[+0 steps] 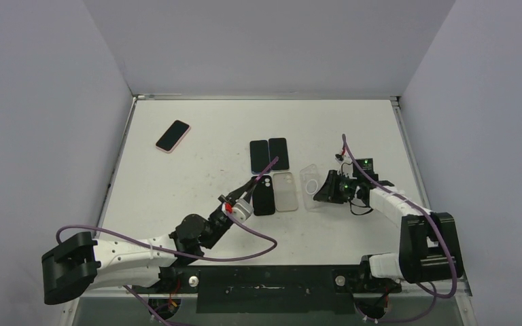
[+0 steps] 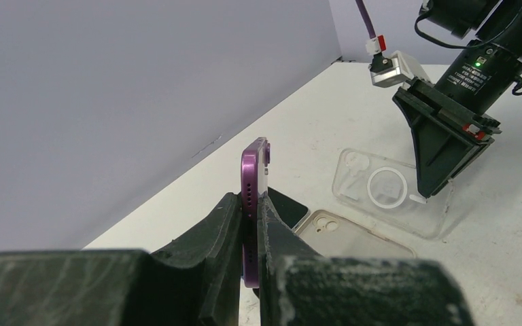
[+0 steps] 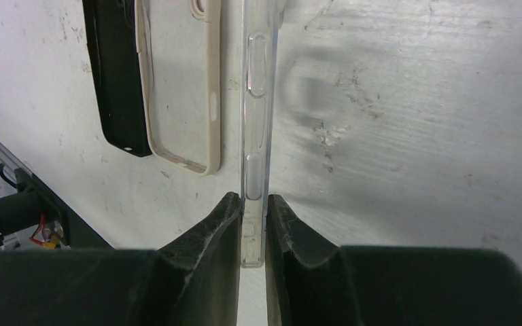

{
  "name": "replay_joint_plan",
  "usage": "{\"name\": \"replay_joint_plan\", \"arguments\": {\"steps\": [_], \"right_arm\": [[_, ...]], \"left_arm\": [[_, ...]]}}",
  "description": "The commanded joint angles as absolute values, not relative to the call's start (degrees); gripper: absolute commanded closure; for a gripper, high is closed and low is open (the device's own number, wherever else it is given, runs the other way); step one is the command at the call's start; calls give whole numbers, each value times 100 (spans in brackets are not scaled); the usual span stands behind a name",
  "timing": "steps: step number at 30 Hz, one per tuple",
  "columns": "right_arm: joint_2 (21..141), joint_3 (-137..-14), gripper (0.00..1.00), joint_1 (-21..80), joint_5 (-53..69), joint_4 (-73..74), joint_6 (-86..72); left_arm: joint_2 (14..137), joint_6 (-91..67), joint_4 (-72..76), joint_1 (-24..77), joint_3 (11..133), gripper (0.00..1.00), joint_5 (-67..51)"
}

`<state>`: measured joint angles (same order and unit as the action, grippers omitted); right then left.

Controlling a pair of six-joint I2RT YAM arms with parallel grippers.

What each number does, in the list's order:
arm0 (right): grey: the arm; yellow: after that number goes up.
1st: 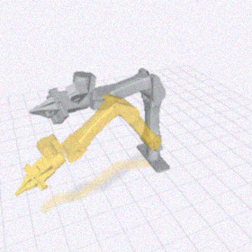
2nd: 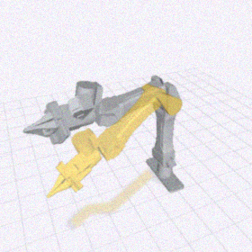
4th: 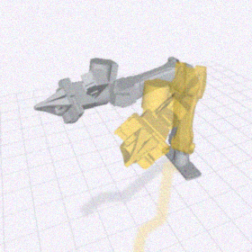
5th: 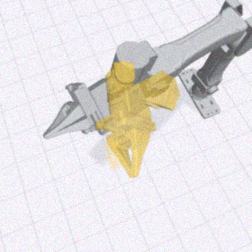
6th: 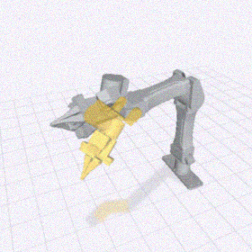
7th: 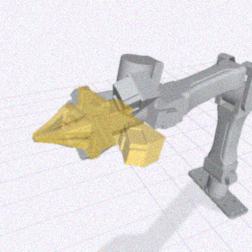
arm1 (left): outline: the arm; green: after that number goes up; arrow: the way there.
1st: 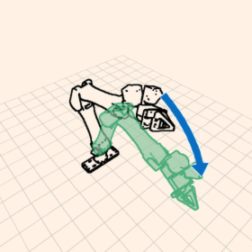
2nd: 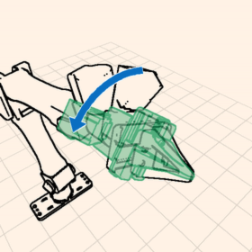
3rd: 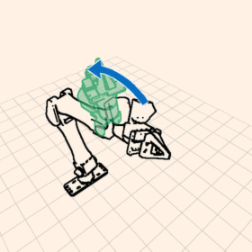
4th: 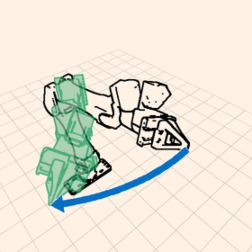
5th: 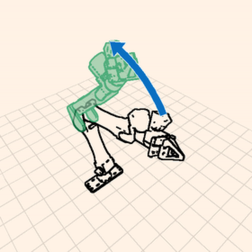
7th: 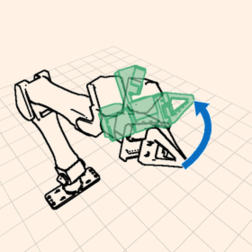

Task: Take the phone out of the phone case
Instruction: Place the phone case at the center of the board.

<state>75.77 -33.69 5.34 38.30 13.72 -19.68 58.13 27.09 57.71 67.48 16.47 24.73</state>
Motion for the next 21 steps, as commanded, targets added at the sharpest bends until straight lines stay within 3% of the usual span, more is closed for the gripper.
{"name": "replay_joint_plan", "arguments": {"steps": [1, 10, 14, 21], "right_arm": [[7885, -3408, 100, 536, 4478, 613, -1938], [8564, -3587, 99, 536, 4787, 287, -1994], [8599, -3578, 84, 530, 4609, 224, -2066], [8436, -3506, 45, 529, 4170, 236, -2206]], "left_arm": [[5625, 2636, 6489, 6707, 1714, 100, 2269], [5632, 2617, 6410, 6673, 1766, 100, 2121], [5650, 2627, 6383, 6671, 1775, 100, 2054], [5738, 2632, 6283, 6671, 1858, 100, 1909]]}}
